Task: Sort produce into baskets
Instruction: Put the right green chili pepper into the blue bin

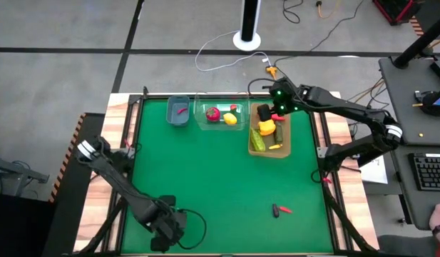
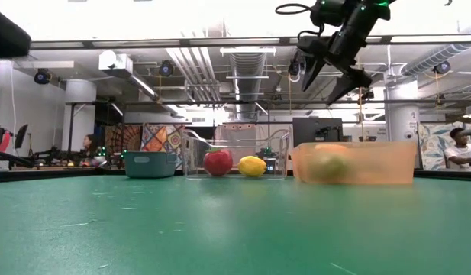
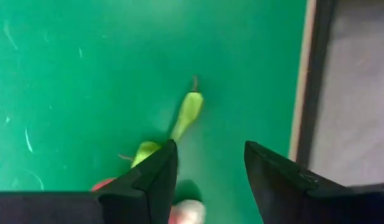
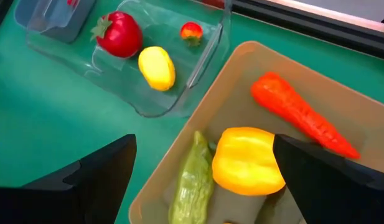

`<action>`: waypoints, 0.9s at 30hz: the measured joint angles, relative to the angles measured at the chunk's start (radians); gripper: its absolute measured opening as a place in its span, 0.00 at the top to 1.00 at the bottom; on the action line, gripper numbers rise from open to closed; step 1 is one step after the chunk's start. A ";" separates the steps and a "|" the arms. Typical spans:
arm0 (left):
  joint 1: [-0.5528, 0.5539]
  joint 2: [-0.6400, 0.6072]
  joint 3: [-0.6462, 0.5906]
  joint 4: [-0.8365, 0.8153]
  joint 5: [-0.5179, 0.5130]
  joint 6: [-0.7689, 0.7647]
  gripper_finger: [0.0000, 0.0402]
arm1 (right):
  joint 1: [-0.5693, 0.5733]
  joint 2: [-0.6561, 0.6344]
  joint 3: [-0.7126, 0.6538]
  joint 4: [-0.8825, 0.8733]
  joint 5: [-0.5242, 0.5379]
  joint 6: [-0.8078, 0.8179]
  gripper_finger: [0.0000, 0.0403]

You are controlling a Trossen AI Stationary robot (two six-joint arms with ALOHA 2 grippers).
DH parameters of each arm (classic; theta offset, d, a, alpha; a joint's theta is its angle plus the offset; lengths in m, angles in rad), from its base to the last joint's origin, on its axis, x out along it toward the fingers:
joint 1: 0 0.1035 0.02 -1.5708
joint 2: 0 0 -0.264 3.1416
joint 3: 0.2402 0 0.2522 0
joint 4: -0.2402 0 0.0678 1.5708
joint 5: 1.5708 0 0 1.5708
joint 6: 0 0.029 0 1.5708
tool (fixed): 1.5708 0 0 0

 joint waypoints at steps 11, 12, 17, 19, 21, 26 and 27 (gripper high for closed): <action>0.006 0.045 -0.025 0.035 -0.015 0.087 0.58 | 0.043 -0.001 0.000 0.002 0.000 -0.003 0.08; 0.006 0.045 -0.039 0.057 -0.015 0.095 0.58 | 0.045 -0.001 0.000 0.003 0.000 -0.003 0.08; 0.006 0.050 -0.096 0.149 -0.009 0.159 0.59 | 0.060 -0.001 0.000 -0.001 -0.002 -0.004 0.08; 0.006 0.057 -0.108 0.146 -0.009 0.187 0.60 | 0.067 -0.001 0.000 -0.002 -0.002 -0.005 0.08; 0.006 0.070 -0.121 0.148 -0.007 0.212 0.61 | 0.075 -0.001 0.000 -0.003 -0.002 -0.008 0.08; 0.008 0.098 -0.131 0.147 0.001 0.234 0.69 | 0.082 -0.001 -0.001 -0.003 -0.002 -0.010 0.08; 0.008 0.104 -0.130 0.149 0.002 0.236 0.71 | 0.082 -0.001 -0.001 -0.002 -0.002 -0.010 0.08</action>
